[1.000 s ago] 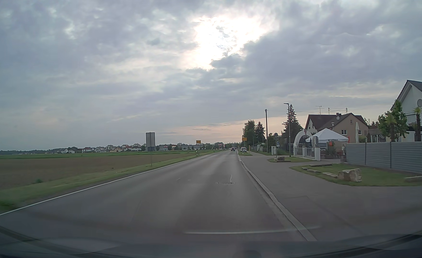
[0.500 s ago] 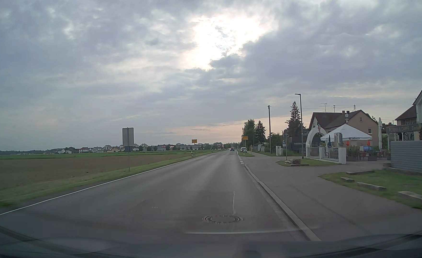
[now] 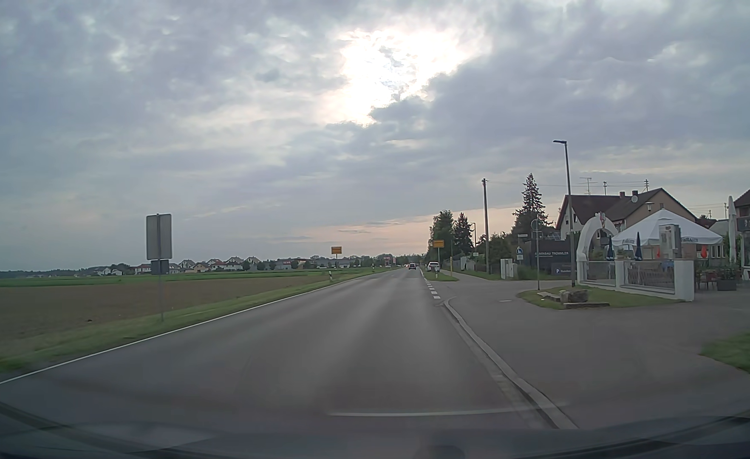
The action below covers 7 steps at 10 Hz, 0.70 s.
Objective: Follow the waypoints while adhering to traffic rules and regulations
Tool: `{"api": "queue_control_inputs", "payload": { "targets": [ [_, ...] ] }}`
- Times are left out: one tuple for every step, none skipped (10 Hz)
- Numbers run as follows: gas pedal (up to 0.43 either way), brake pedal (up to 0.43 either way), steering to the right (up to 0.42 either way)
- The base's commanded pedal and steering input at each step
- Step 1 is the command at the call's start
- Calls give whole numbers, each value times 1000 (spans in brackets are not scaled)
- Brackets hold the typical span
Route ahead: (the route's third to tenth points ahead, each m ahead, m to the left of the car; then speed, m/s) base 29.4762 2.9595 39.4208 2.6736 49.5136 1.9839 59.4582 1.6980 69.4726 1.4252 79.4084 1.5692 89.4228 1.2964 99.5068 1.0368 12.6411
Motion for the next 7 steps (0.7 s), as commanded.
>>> {"api": "queue_control_inputs", "payload": {
  "targets": [
    [169, 0, 2],
    [169, 0, 2],
    [157, 0, 2],
    [157, 0, 2],
    [157, 0, 2],
    [157, 0, 3],
    [157, 0, 2]
  ]
}}
